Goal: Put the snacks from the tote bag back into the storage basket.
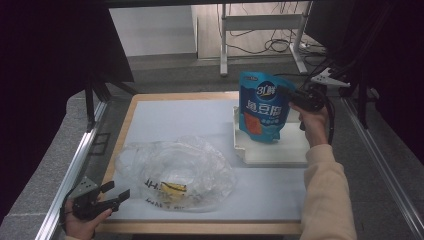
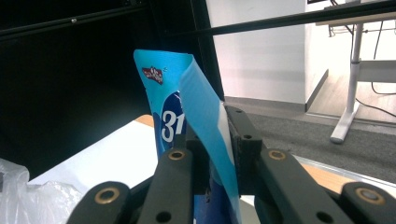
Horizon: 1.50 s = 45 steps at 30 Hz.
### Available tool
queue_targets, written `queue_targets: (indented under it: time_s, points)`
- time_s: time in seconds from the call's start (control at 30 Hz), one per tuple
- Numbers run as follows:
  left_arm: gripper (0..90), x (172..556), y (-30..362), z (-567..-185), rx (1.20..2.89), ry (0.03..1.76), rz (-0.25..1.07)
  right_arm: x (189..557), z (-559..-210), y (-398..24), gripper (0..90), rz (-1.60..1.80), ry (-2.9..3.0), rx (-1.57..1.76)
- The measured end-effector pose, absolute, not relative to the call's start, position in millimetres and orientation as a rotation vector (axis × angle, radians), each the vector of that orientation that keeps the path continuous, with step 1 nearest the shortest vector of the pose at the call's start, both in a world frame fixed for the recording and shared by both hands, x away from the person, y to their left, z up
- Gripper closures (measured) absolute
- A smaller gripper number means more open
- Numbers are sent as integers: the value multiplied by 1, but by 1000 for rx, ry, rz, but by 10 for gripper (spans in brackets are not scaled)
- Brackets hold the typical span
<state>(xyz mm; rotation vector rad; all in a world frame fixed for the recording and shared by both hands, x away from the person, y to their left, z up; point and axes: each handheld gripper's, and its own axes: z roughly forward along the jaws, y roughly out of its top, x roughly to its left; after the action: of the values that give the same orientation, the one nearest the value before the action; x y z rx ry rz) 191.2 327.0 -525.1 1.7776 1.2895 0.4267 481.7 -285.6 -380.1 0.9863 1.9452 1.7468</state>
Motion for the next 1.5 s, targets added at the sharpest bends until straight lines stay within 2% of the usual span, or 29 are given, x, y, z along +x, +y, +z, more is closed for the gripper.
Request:
queue_targets:
  time_s: [0.53,0.77,1.03,1.5]
  points:
    - [246,191,327,-525,1776,1282,425,468,-379,-287,703,1668,1959,987]
    - [246,191,327,-525,1777,1282,422,457,-381,-295,558,1674,1893,1037]
    - [246,191,327,-524,1776,1281,423,437,-381,-297,472,1626,1896,1022]
    - [245,191,327,-524,1773,1276,425,400,-393,-301,407,1520,1892,1061]
